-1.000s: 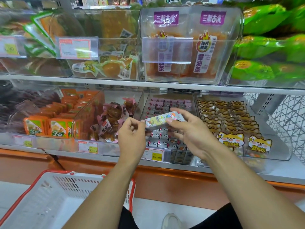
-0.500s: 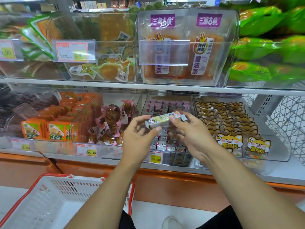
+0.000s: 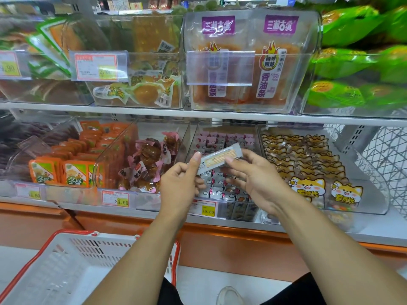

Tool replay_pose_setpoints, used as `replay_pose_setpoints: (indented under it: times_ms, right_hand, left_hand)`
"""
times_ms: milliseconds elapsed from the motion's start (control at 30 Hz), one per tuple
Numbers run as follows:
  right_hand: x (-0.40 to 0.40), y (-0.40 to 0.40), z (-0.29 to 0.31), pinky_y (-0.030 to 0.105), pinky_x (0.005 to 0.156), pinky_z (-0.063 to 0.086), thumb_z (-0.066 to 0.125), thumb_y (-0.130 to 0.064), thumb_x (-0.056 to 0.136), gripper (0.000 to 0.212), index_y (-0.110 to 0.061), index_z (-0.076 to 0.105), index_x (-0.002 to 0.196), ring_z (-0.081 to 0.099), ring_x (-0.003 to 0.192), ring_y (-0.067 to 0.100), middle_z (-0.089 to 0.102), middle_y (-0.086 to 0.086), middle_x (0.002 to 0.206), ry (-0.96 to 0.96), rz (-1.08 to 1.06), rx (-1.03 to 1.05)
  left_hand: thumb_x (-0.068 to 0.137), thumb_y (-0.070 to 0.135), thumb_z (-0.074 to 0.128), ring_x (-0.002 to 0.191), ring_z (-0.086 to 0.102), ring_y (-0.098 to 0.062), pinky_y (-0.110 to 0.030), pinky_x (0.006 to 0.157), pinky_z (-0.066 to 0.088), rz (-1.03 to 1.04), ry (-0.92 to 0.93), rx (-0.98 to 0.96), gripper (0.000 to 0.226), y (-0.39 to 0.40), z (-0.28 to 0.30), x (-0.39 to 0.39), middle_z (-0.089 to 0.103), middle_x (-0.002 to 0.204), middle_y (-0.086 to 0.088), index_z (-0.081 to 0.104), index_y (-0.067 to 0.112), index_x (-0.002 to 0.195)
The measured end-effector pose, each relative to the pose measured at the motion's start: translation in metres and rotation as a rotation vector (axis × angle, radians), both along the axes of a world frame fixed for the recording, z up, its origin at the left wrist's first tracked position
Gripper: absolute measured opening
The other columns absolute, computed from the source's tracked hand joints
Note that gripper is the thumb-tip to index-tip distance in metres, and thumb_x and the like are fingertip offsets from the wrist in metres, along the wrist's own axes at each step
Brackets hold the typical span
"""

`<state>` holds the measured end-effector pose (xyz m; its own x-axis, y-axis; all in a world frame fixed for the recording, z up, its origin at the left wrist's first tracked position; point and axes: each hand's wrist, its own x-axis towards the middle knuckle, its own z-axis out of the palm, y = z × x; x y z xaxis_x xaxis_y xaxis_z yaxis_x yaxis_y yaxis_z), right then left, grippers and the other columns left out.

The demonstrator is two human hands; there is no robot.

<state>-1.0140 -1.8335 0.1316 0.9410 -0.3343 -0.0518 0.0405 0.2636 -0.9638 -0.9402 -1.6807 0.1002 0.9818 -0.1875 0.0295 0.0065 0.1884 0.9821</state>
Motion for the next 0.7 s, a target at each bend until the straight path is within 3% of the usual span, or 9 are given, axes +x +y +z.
replay_pose_setpoints:
  times_ms: [100,300,400,533,633,700]
  right_hand:
    - [0.0007,0.0008,0.0000,0.028,0.072,0.061,0.071,-0.017,0.094,0.030,-0.017,0.060,0.123,0.075,0.096,0.020,0.078,0.002,0.105,-0.004,-0.050,0.016]
    - [0.0061,-0.0005,-0.0029,0.026,0.061,0.058,0.073,-0.025,0.092,0.023,-0.024,0.065,0.114,0.073,0.078,0.017,0.079,0.002,0.099,0.058,-0.224,0.052]
    - [0.0059,-0.0007,-0.0043,0.025,0.059,0.057,0.073,-0.028,0.092,0.016,-0.023,0.070,0.107,0.069,0.073,0.016,0.079,0.004,0.099,0.067,-0.203,0.039]
    - [0.0063,0.0019,-0.0061,0.026,0.062,0.058,0.077,-0.045,0.086,0.029,-0.020,0.076,0.100,0.067,0.067,0.013,0.078,0.002,0.090,0.074,-0.238,0.016]
    - [0.0057,0.0008,-0.0058,0.027,0.062,0.057,0.078,-0.051,0.082,0.033,-0.019,0.078,0.089,0.065,0.062,0.012,0.071,-0.002,0.070,0.099,-0.254,0.028]
    - [0.0053,0.0003,-0.0048,0.026,0.060,0.056,0.077,-0.052,0.082,0.037,-0.017,0.076,0.093,0.064,0.060,0.011,0.066,-0.004,0.064,0.104,-0.237,0.032]
  left_hand:
    - [0.073,0.063,0.071,0.050,0.066,-0.017,-0.021,0.043,0.050,-0.016,-0.022,0.006,0.063,-0.0003,0.0008,-0.0023,0.068,0.060,-0.009,0.065,0.000,0.084]
    - [0.088,0.030,0.076,0.062,0.071,-0.018,-0.022,0.057,0.057,-0.077,-0.010,-0.047,0.030,-0.0003,0.0026,-0.0025,0.075,0.075,-0.009,0.067,0.005,0.101]
    - [0.084,0.033,0.077,0.072,0.074,-0.019,-0.025,0.063,0.060,-0.117,-0.018,-0.086,0.036,0.0005,0.0044,-0.0029,0.077,0.088,-0.005,0.065,0.012,0.111]
    - [0.079,0.032,0.081,0.088,0.076,-0.021,-0.028,0.073,0.061,-0.174,-0.112,-0.043,0.041,0.0001,0.0017,-0.0033,0.074,0.108,-0.002,0.066,0.022,0.116]
    - [0.082,0.026,0.079,0.083,0.076,-0.023,-0.026,0.069,0.060,-0.153,-0.106,-0.043,0.033,-0.0013,-0.0005,-0.0028,0.076,0.099,0.000,0.066,0.022,0.112]
    - [0.084,0.026,0.078,0.078,0.075,-0.021,-0.028,0.068,0.060,-0.144,-0.086,-0.058,0.031,-0.0008,-0.0018,-0.0005,0.076,0.090,-0.001,0.065,0.023,0.113]
